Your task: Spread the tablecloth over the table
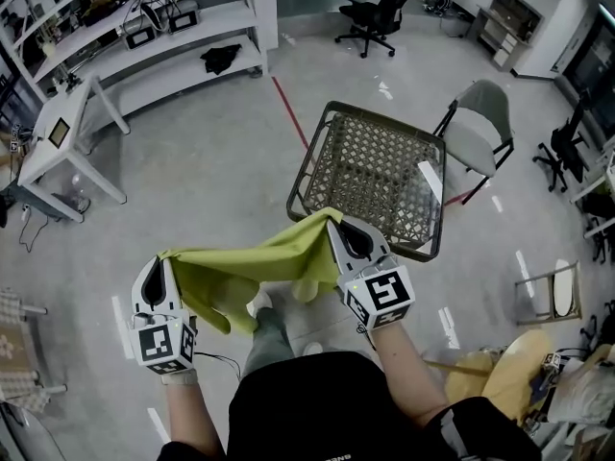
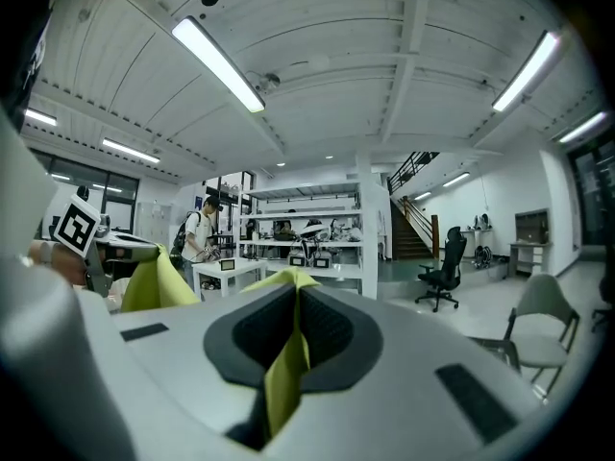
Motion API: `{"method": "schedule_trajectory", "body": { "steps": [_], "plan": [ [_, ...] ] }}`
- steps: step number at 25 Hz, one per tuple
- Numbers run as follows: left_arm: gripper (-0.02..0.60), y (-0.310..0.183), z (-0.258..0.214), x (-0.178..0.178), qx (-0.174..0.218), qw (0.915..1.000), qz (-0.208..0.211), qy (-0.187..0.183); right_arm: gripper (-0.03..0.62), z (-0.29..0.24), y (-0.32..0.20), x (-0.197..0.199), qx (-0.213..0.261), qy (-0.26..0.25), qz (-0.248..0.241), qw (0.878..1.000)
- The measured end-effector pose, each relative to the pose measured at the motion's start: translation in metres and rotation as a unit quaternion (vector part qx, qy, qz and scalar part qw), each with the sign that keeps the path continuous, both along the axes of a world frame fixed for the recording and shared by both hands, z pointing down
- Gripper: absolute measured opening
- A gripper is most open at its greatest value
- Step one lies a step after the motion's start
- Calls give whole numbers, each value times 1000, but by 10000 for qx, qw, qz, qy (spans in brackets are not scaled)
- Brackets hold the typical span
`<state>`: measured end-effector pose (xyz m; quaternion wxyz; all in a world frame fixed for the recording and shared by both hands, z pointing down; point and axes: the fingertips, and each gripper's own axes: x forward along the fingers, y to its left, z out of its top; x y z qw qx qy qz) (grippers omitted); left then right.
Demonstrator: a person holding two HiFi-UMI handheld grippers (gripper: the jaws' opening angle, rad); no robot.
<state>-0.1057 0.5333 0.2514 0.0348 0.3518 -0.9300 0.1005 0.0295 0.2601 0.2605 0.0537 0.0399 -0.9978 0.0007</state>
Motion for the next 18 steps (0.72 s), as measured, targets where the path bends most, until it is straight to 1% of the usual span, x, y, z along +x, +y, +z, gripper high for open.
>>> {"method": "schedule_trajectory", "body": {
  "steps": [3, 8, 13, 18],
  "plan": [
    [15, -6, 7, -37, 37, 9999, -17, 103, 15, 3, -10, -35, 26, 91, 44, 9999],
    [15, -14, 15, -110, 140, 9997, -26, 218, 15, 10, -13, -109, 46, 277, -7, 9996],
    [15, -13, 16, -181, 220, 9992, 50, 318, 16, 8, -16, -186, -54, 337, 18, 9994],
    [15, -5, 17, -241, 257, 9989, 44, 389, 15, 3, -15, -251, -21, 343, 45, 9994]
  ]
}}
